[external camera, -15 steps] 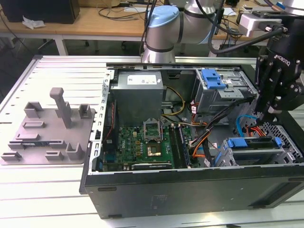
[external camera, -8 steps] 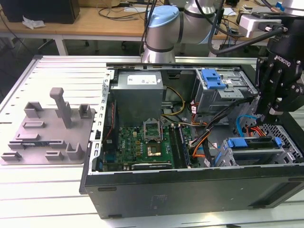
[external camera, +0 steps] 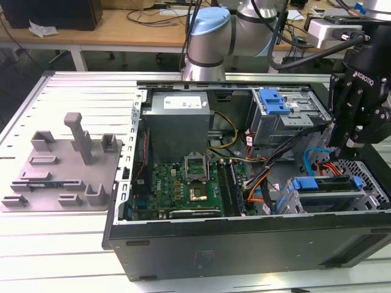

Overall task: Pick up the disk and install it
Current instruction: 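Insert the second disk wire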

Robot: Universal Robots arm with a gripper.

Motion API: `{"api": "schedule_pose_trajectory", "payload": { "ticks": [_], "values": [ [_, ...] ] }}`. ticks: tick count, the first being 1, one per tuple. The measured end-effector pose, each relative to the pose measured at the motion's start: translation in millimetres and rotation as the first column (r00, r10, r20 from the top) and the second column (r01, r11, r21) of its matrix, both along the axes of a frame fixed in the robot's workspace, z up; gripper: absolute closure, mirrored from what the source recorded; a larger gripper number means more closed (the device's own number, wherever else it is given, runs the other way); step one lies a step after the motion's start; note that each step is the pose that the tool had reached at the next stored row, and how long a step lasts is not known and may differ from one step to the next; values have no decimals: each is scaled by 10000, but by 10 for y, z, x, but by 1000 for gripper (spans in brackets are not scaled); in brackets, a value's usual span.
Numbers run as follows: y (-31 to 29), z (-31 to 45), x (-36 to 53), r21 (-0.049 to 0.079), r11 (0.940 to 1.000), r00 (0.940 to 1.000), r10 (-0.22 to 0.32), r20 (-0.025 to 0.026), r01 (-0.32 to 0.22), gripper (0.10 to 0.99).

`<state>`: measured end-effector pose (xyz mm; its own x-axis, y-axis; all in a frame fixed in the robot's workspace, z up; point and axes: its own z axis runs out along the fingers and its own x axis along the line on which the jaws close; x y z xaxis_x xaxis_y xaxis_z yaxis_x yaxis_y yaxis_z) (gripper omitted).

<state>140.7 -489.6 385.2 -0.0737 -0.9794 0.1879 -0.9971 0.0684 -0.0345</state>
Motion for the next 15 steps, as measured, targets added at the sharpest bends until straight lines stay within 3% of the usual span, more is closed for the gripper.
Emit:
{"api": "schedule_pose_trajectory", "payload": {
  "ticks": [1, 2, 3, 12, 13, 14, 15],
  "values": [
    [0, 0, 18, -26, 10000, 9999, -1, -109, 1, 722],
    [3, 1, 34, -56, 10000, 9997, -2, -259, 1, 722],
    [6, -1, 41, -75, 10000, 9995, -3, -312, 0, 722],
    [23, -47, 49, -320, 9995, 9995, -10, -315, 0, 722],
    [25, -52, 51, -351, 9994, 9995, -11, -316, 0, 733],
    [27, -57, 54, -377, 9993, 9995, -12, -315, 0, 812],
    [30, -59, 56, -394, 9992, 9995, -13, -315, 0, 812]
  ]
}}
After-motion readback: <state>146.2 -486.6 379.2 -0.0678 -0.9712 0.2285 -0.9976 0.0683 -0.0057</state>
